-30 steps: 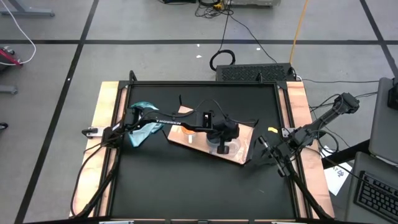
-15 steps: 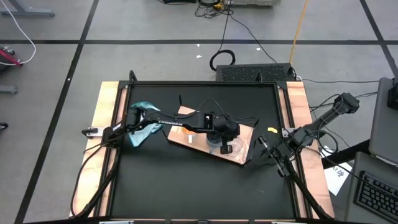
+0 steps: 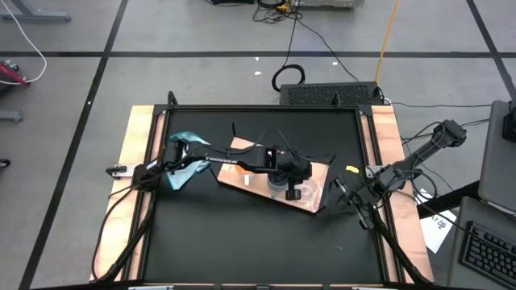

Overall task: Stack small to large cups/mugs on shelf
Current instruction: Put the transparent cup on the shelf

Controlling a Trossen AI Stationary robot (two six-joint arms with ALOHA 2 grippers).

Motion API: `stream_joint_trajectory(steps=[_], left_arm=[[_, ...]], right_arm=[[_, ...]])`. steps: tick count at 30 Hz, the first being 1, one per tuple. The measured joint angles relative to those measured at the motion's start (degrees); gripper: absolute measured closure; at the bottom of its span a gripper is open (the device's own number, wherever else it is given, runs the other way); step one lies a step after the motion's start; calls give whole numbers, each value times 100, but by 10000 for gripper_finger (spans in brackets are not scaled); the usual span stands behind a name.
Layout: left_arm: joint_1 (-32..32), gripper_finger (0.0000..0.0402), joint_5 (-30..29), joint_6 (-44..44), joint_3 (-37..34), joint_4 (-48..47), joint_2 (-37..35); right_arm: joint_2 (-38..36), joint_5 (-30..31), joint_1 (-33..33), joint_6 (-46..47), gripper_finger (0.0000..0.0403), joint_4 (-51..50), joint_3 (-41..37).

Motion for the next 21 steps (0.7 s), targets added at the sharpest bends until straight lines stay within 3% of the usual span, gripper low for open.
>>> stream_joint_trajectory(steps=[9, 21], left_arm=[[-186, 380, -68, 346, -7, -10, -2], [-362, 370, -961, 629, -11, -134, -2]], right_arm=[[5, 0, 0, -14, 403, 3, 0], [5, 0, 0, -20, 403, -34, 0]])
